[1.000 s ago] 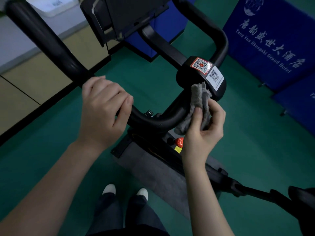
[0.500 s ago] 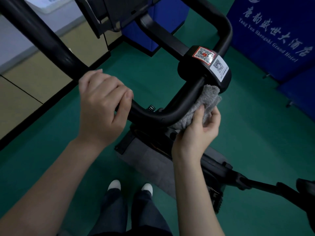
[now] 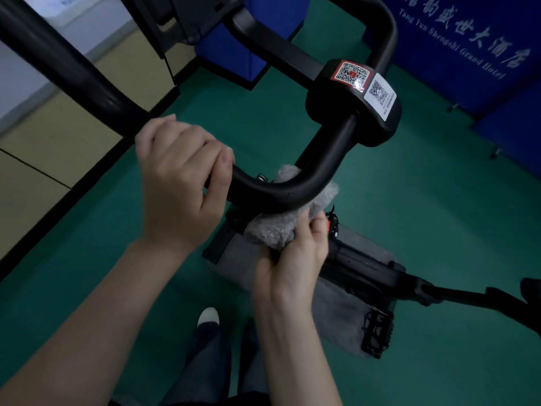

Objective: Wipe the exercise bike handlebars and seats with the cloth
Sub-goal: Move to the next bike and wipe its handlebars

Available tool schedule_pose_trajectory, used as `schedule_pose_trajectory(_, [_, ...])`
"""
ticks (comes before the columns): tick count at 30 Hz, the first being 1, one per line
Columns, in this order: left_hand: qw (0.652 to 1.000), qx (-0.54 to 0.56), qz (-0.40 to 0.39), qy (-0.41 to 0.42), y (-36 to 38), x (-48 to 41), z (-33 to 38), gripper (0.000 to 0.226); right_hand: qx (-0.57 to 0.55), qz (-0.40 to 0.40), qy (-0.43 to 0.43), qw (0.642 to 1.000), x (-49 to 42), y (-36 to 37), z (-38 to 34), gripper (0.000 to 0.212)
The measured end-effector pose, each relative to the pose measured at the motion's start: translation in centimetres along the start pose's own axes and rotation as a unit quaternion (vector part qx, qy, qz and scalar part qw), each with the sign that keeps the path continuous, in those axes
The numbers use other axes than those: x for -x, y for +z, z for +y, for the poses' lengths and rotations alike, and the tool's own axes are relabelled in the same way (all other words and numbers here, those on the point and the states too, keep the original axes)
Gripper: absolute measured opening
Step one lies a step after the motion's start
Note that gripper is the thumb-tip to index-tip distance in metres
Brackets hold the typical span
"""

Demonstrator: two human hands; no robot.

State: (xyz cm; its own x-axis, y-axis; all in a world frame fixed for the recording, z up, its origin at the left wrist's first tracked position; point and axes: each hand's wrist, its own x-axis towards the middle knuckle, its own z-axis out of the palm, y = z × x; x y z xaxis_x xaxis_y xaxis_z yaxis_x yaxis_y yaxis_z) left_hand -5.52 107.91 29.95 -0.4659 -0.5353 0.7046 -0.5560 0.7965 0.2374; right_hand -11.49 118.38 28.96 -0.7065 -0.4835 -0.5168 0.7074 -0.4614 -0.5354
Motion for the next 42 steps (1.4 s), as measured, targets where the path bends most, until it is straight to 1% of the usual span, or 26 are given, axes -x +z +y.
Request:
schedule_pose_trajectory(3, [1.000,0.000,-0.009,0.010,-0.1,0.0,-0.2,0.041,-0.011,-0.007,0.037,0.999,1.6,0.1,1.5,0.014])
schedule_pose_trajectory(6, [1.000,0.000,-0.015,0.019,-0.2,0.0,-0.4,0.041,-0.047,0.005,0.035,0.998,1.8,0.3,1.3,0.015])
schedule_pose_trajectory(9, [1.000,0.008,-0.016,0.022,-0.3,0.0,-0.5,0.042,-0.048,0.031,0.007,0.998,1.8,0.7,1.3,0.013])
schedule_pose_trajectory(11, [1.000,0.011,-0.017,0.023,-0.3,0.0,-0.5,0.043,-0.019,0.046,-0.003,0.999,2.7,0.8,2.6,0.011])
schedule_pose_trajectory(14, [0.999,0.021,-0.021,0.028,-0.5,-0.2,-0.6,0.042,0.010,0.047,-0.024,0.999,4.0,0.7,4.5,0.008])
schedule_pose_trajectory(15, [0.999,0.028,-0.026,0.029,-0.5,-0.2,-0.6,0.041,0.018,0.058,-0.050,0.997,4.0,0.4,4.7,0.007])
schedule_pose_trajectory(16, [0.998,0.036,-0.030,0.028,-0.7,-0.2,-0.6,0.040,0.036,0.082,-0.096,0.991,3.9,0.1,4.5,0.007])
schedule_pose_trajectory(17, [0.998,0.046,-0.036,0.027,-0.8,-0.2,-0.7,0.040,0.066,0.115,-0.158,0.978,3.4,-0.1,4.1,0.009])
schedule_pose_trajectory(18, [0.997,0.054,-0.041,0.025,-0.9,-0.2,-0.7,0.039,0.108,0.149,-0.225,0.957,2.8,-0.4,3.5,0.011])
schedule_pose_trajectory(19, [0.997,0.060,-0.046,0.024,-1.0,-0.2,-0.7,0.038,0.154,0.175,-0.291,0.928,2.2,-0.5,2.8,0.014])
schedule_pose_trajectory(20, [0.997,0.063,-0.050,0.023,-1.0,-0.2,-0.7,0.037,0.196,0.184,-0.353,0.896,1.7,-0.4,2.2,0.015])
schedule_pose_trajectory(22, [0.996,0.068,-0.054,0.021,-1.1,-0.2,-0.7,0.034,0.280,0.159,-0.464,0.825,1.0,0.1,1.6,0.018])
schedule_pose_trajectory(23, [0.996,0.068,-0.054,0.020,-1.1,-0.2,-0.6,0.033,0.319,0.142,-0.506,0.789,0.9,0.3,1.7,0.020])
schedule_pose_trajectory(25, [0.996,0.065,-0.055,0.020,-1.1,-0.2,-0.6,0.032,0.380,0.113,-0.560,0.727,1.2,0.6,2.8,0.018])
schedule_pose_trajectory(26, [0.996,0.064,-0.054,0.021,-1.2,-0.3,-0.6,0.031,0.403,0.099,-0.576,0.704,1.6,0.6,3.6,0.018])
schedule_pose_trajectory(27, [0.996,0.063,-0.054,0.023,-1.2,-0.3,-0.6,0.031,0.417,0.086,-0.584,0.691,2.0,0.6,4.3,0.019])
schedule_pose_trajectory(29, [0.996,0.066,-0.055,0.023,-1.2,-0.4,-0.7,0.031,0.417,0.081,-0.583,0.692,2.3,0.7,4.5,0.022])
schedule_pose_trajectory(30, [0.996,0.068,-0.057,0.022,-1.2,-0.4,-0.7,0.031,0.407,0.096,-0.579,0.700,2.1,0.9,4.1,0.022])
schedule_pose_trajectory(32, [0.996,0.071,-0.056,0.019,-1.2,-0.4,-0.7,0.030,0.374,0.144,-0.557,0.728,1.3,1.1,3.1,0.019])
schedule_pose_trajectory(33, [0.996,0.072,-0.054,0.017,-1.2,-0.3,-0.7,0.030,0.358,0.160,-0.546,0.741,1.1,1.3,2.7,0.017])
schedule_pose_trajectory(34, [0.996,0.072,-0.052,0.016,-1.2,-0.3,-0.7,0.030,0.353,0.161,-0.542,0.745,1.2,1.4,2.7,0.017])
schedule_pose_trajectory(35, [0.996,0.071,-0.051,0.015,-1.2,-0.3,-0.6,0.030,0.362,0.152,-0.546,0.741,1.5,1.5,2.8,0.017])
schedule_pose_trajectory(38, [0.997,0.067,-0.048,0.014,-1.1,-0.3,-0.6,0.030,0.419,0.089,-0.566,0.705,2.4,1.2,2.9,0.018])
schedule_pose_trajectory(40, [0.996,0.069,-0.045,0.013,-1.1,-0.3,-0.6,0.030,0.462,0.056,-0.566,0.680,1.9,1.1,0.9,0.017])
schedule_pose_trajectory(42, [0.997,0.070,-0.042,0.014,-1.1,-0.3,-0.5,0.030,0.535,0.020,-0.537,0.651,0.9,1.9,-2.5,0.017])
